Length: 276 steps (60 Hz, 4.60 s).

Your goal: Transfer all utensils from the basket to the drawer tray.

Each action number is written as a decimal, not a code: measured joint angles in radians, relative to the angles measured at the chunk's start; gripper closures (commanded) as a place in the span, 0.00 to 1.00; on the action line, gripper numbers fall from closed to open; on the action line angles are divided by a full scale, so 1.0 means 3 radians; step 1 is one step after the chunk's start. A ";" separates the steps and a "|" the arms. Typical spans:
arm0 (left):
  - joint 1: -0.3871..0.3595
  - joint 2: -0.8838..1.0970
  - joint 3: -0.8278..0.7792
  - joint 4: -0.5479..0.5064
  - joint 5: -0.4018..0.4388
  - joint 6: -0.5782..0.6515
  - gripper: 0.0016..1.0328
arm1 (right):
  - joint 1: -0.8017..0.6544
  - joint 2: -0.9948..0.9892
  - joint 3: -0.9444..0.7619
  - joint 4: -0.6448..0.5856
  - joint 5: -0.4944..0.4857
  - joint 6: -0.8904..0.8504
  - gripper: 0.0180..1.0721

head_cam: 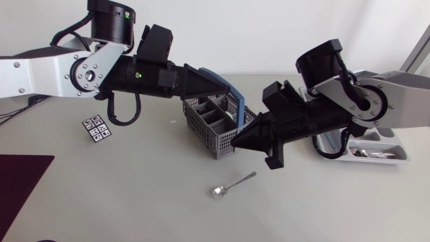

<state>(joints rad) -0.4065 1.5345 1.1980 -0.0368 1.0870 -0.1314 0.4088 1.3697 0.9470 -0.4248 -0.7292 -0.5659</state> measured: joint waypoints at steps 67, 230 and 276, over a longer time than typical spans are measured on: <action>0.0563 0.0270 -0.0167 -0.0398 -0.1628 0.1405 0.33 | 0.0837 0.1353 0.0173 0.0219 0.2042 0.0326 0.46; 0.0406 0.0203 -0.0252 -0.0411 -0.1900 0.1439 0.33 | -0.3356 0.2009 0.1266 -0.0351 0.1773 -0.3560 0.89; 0.0824 0.1010 0.0571 -0.0399 -0.1986 0.1485 0.34 | -0.2739 0.0680 0.0379 0.0107 0.1615 -0.2572 0.05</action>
<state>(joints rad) -0.1593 1.8374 1.3693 -0.1566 0.4911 0.3141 -0.4129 1.5738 1.0607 -0.3927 -0.2447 -1.3376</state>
